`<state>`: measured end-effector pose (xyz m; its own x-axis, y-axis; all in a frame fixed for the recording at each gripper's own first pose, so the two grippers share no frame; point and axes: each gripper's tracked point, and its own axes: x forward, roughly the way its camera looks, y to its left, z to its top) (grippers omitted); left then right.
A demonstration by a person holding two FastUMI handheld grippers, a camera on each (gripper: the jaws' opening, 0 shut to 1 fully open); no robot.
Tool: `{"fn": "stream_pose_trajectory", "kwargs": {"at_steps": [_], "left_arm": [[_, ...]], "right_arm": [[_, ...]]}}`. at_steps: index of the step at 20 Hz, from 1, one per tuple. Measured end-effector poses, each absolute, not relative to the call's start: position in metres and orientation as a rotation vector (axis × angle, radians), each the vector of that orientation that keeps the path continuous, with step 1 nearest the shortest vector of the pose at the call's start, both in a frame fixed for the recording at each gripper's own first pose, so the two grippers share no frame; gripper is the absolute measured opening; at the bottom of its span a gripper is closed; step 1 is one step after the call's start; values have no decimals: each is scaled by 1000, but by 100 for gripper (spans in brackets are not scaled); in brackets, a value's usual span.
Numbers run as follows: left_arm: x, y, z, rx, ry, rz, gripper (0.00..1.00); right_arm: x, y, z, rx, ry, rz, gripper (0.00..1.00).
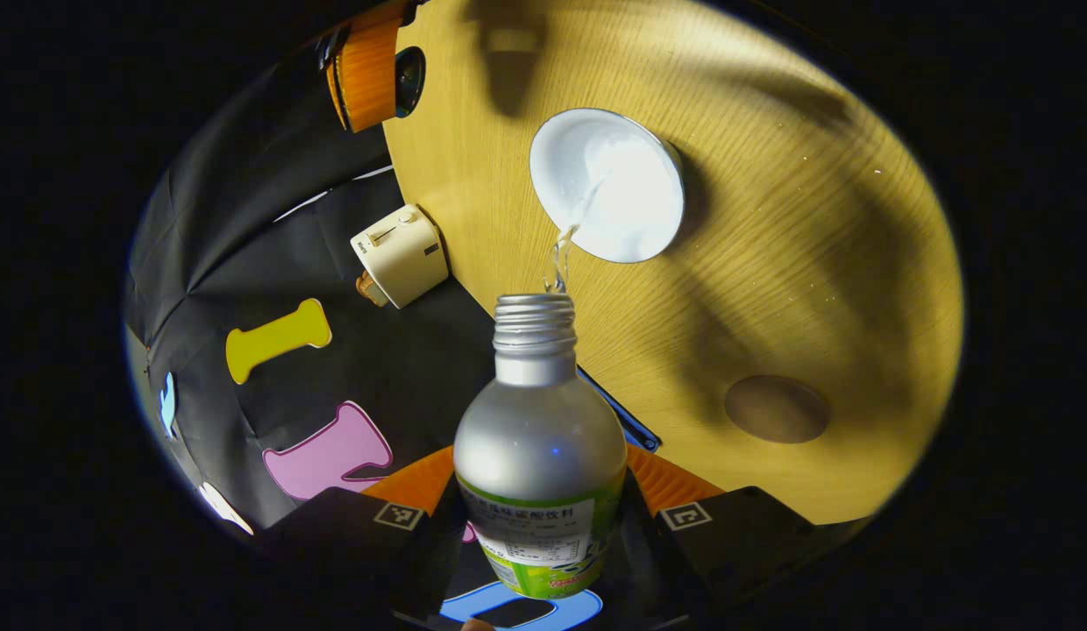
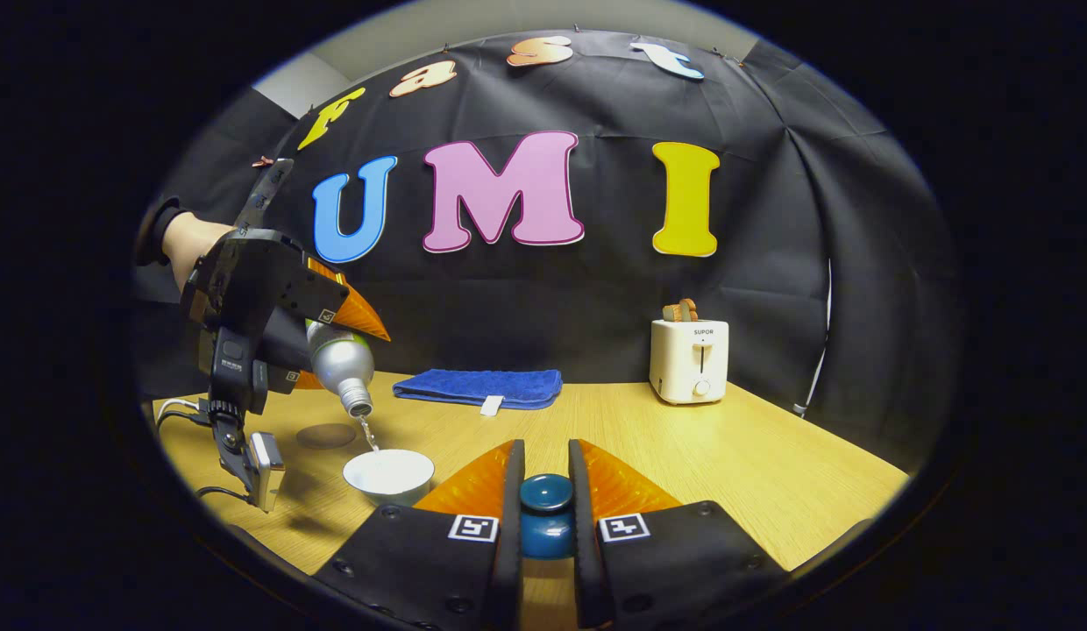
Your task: Open the teacup lid with one hand, grasp the water bottle and pour water into the teacup with the other hand; after pouring, place the water bottle on the coaster and then close the teacup lid.
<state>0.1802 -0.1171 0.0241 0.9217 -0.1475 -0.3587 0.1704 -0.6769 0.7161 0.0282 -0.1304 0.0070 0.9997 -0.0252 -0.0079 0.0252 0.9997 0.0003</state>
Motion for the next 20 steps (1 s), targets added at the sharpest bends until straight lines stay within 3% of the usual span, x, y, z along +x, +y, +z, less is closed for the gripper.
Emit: {"fn": "stream_pose_trajectory", "kwargs": {"at_steps": [20], "left_arm": [[178,-126,37,2360,-14,-480,82]], "right_arm": [[28,-130,7,0,9,-20,27]]}}
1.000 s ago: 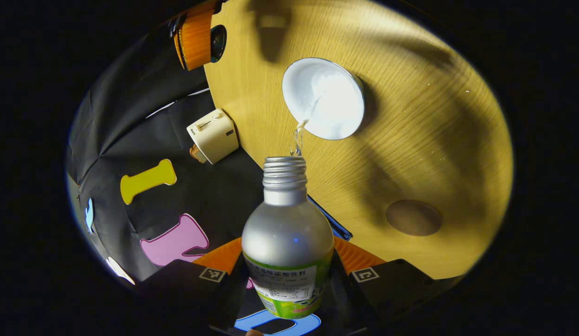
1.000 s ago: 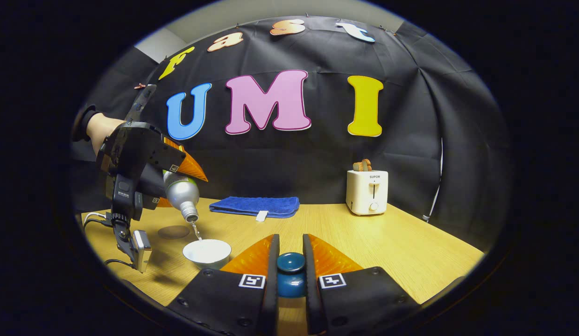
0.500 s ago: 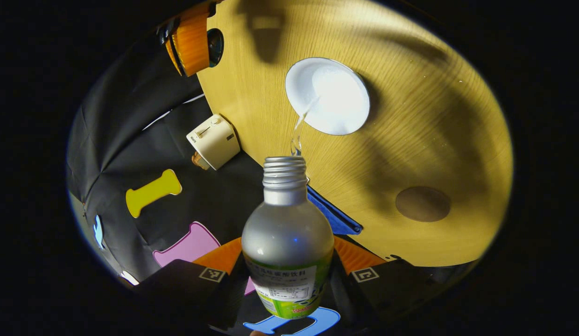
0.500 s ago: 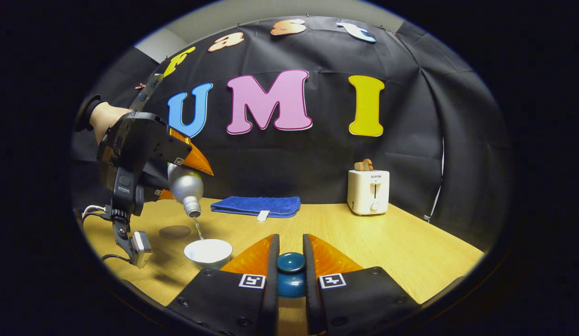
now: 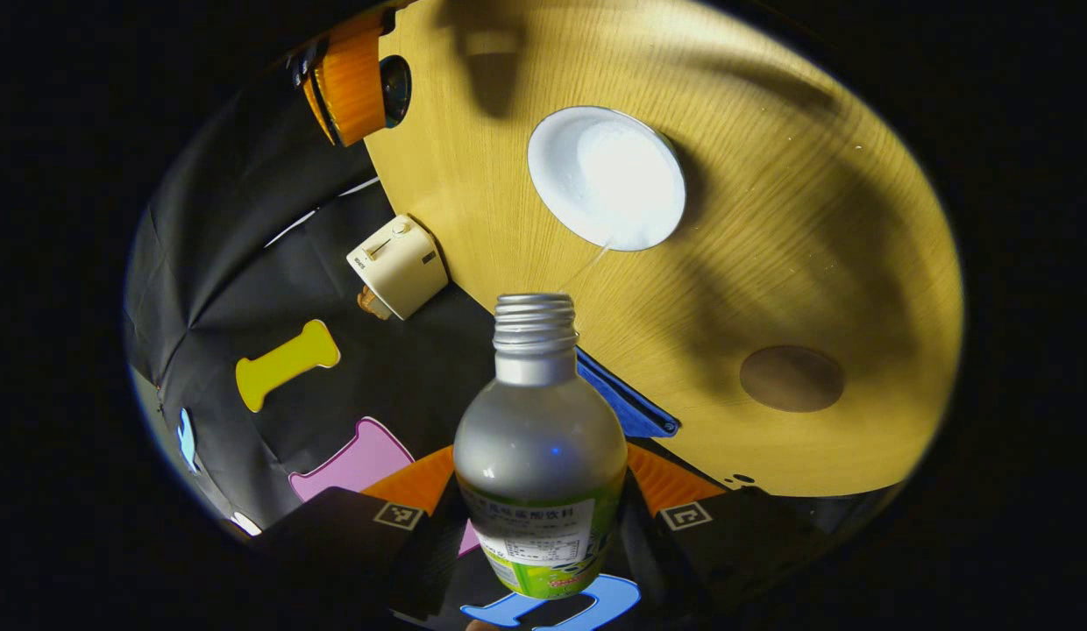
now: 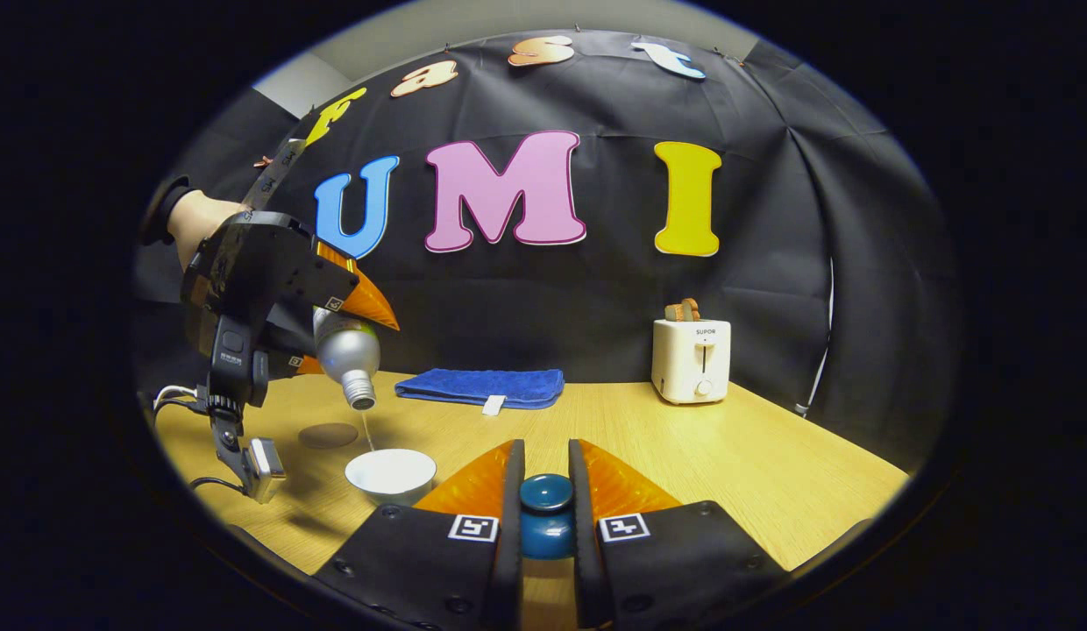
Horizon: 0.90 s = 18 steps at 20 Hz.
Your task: Open the teacup lid with one hand, grasp the water bottle and pour water into the teacup with the other hand; after pouring, place the water bottle on the coaster and then close the teacup lid.
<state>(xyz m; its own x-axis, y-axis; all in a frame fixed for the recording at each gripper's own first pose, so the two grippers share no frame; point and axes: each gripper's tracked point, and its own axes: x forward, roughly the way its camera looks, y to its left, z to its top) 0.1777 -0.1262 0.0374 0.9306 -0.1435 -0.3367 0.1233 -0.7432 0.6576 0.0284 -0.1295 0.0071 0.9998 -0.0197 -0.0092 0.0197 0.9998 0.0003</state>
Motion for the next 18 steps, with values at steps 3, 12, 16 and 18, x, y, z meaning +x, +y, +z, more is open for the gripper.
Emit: {"fn": "stream_pose_trajectory", "kwargs": {"at_steps": [3,12,16,18], "left_arm": [[177,-127,39,2359,-23,-475,82],[177,-128,39,2361,-30,-474,82],[176,-127,40,2360,-35,-468,83],[176,-127,41,2349,-45,-463,83]], "right_arm": [[28,-129,7,0,9,-20,27],[28,-129,7,0,9,-20,27],[28,-129,7,0,8,-20,27],[28,-129,7,0,8,-20,27]]}}
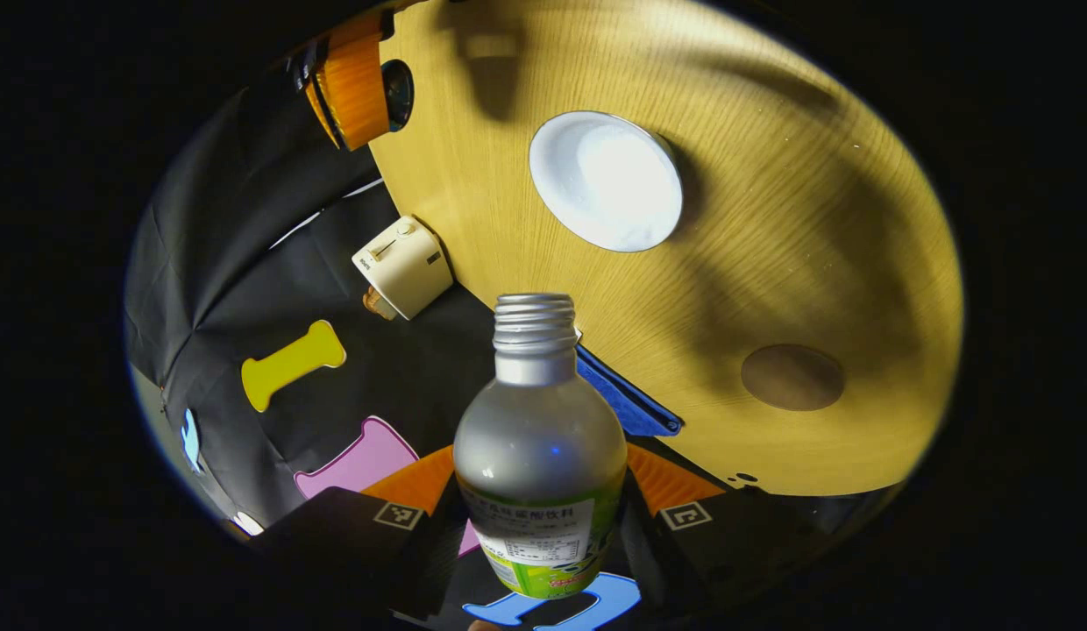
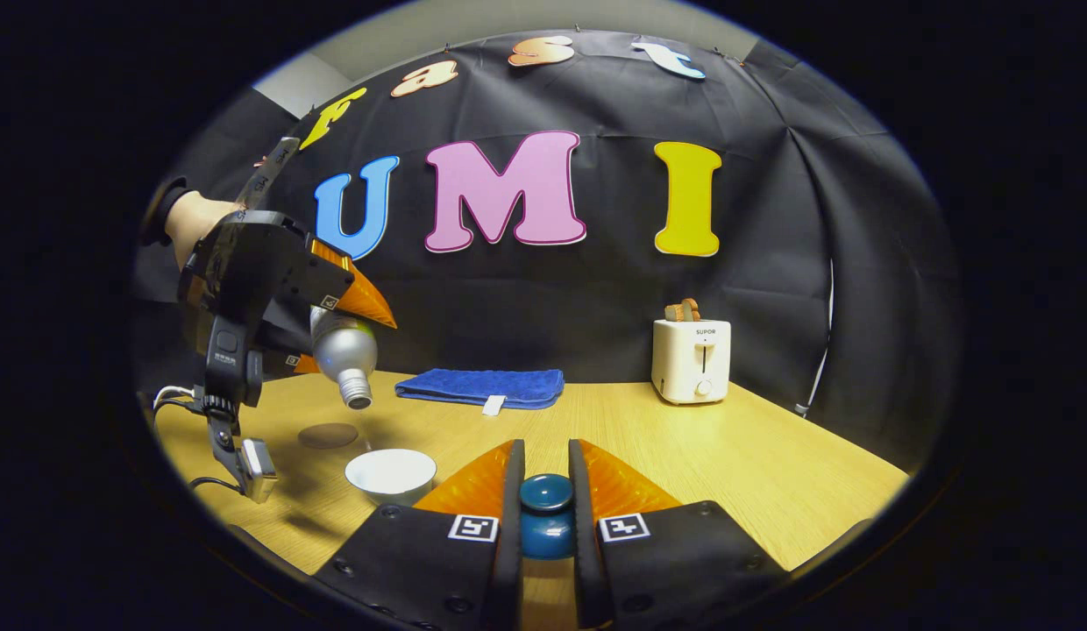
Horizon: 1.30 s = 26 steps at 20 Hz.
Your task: Open the teacup lid with one hand, grasp the water bottle and pour water into the teacup with the other hand; after pouring, place the water bottle on the coaster and then close the teacup lid.
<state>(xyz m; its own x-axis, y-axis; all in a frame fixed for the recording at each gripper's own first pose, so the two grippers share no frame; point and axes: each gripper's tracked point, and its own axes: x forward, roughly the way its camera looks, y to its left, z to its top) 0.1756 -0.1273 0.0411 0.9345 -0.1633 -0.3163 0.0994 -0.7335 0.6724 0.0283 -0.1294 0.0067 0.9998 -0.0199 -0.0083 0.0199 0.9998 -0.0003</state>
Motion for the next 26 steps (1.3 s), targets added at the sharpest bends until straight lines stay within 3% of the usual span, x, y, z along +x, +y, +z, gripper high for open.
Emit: {"fn": "stream_pose_trajectory", "kwargs": {"at_steps": [9,15,26], "left_arm": [[165,-133,45,2184,-140,-423,82],[148,-124,45,1752,-128,-385,82],[131,-79,86,700,-135,-247,81]], "right_arm": [[28,-129,7,0,8,-21,27],[29,-129,6,-1,9,-26,27],[28,-130,6,0,7,-32,27]]}}
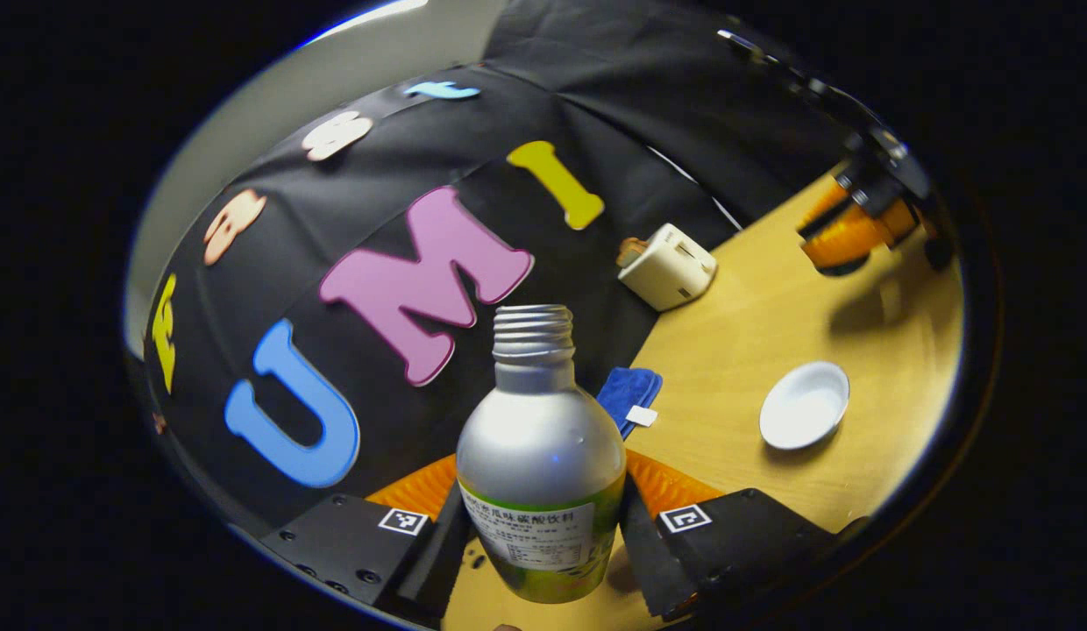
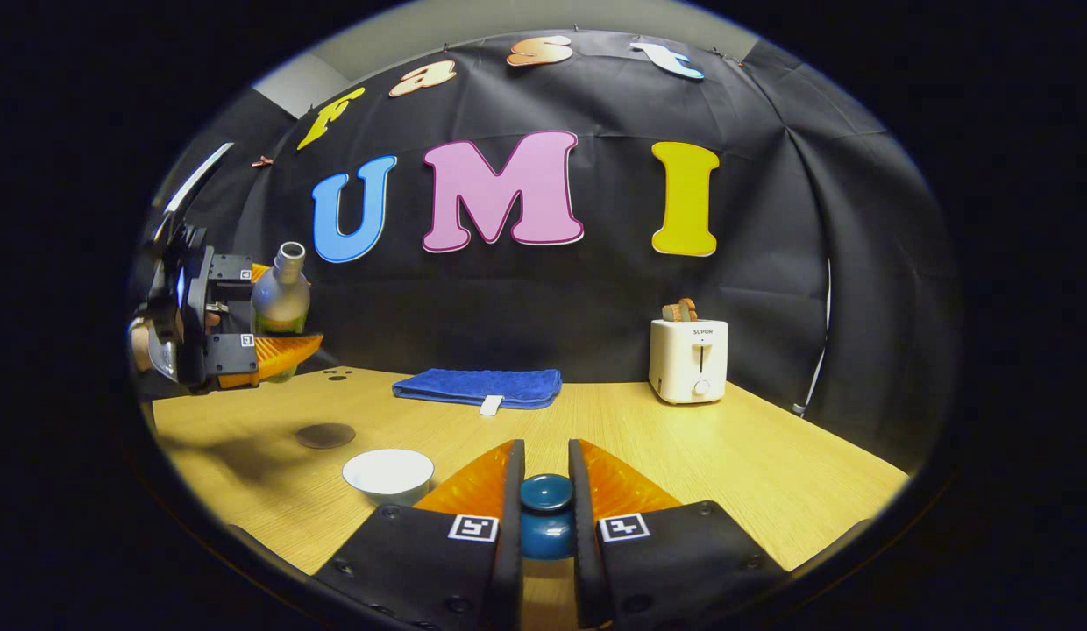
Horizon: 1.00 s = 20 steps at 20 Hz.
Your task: Open the teacup lid with one hand, grasp the water bottle and pour water into the teacup with the other hand; after pouring, place the water bottle on the coaster and then close the teacup lid.
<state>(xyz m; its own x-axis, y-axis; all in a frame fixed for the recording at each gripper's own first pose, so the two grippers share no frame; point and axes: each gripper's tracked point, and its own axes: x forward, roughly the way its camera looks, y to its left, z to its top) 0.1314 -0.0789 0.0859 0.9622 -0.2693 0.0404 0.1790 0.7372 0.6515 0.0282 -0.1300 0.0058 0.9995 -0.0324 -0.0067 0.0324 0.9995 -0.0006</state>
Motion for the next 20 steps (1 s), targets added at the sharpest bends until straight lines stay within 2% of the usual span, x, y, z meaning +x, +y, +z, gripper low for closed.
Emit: {"fn": "stream_pose_trajectory", "kwargs": {"at_steps": [5,8,11,14,20], "left_arm": [[166,-35,88,191,-135,-177,80],[187,-9,72,16,-114,-171,80],[202,0,51,-76,-90,-193,80],[215,2,15,-84,-4,-202,81],[220,-2,1,-73,33,-221,82]], "right_arm": [[28,-130,6,-1,8,-32,27],[28,-129,6,0,8,-32,27],[29,-130,6,-1,7,-32,27],[28,-133,6,-2,5,-49,27],[28,-133,6,-1,5,-55,27]]}}
